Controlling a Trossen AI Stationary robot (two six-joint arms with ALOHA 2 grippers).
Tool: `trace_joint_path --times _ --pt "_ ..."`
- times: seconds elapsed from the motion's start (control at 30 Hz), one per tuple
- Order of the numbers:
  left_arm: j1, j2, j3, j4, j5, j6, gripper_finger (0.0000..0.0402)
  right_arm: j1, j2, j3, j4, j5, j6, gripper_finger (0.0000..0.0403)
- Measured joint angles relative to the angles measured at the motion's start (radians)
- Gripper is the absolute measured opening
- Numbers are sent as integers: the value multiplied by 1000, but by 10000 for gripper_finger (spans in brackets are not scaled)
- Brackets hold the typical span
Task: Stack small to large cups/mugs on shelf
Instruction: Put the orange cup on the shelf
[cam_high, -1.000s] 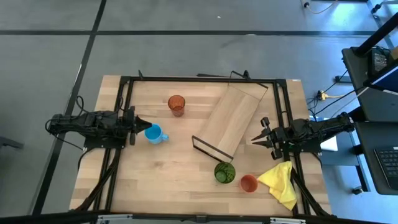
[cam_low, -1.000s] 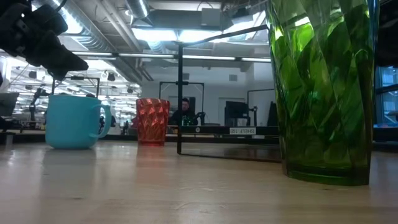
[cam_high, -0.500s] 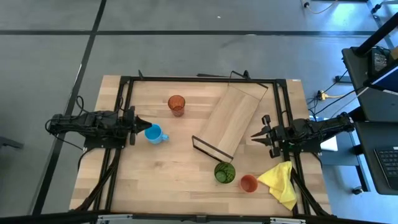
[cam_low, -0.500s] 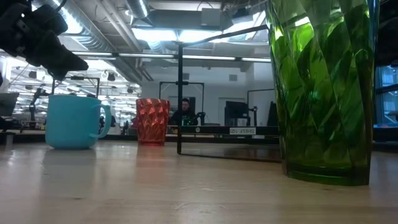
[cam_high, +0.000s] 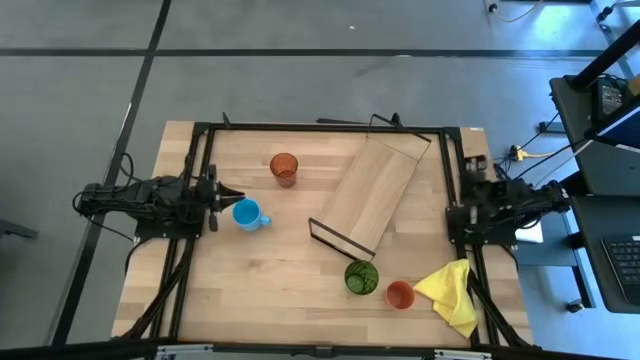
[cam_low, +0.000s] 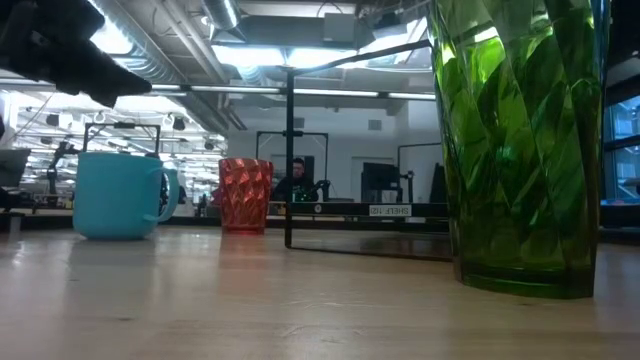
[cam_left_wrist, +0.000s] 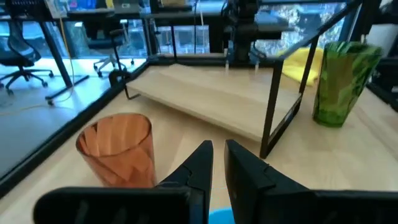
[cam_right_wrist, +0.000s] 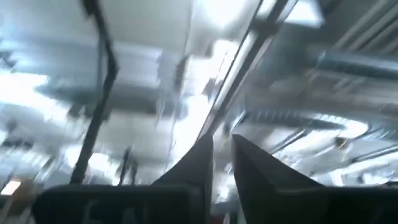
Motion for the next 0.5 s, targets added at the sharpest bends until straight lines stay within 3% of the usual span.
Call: trace_joint_path --times 0.07,0.17,0.3,0.4,0.5 --pt "0 0 0 37 0 -7 35 0 0 5 59 86 92 62" --pt "0 0 0 140 0 -63 35 0 3 48 -26 196 437 62" --pt "0 0 0 303 0 -52 35 0 44 142 -308 116 676 62" --pt "0 0 0 367 0 -59 35 0 71 209 -375 101 679 62" --pt "0 0 0 459 0 -53 35 0 83 242 -403 104 538 62"
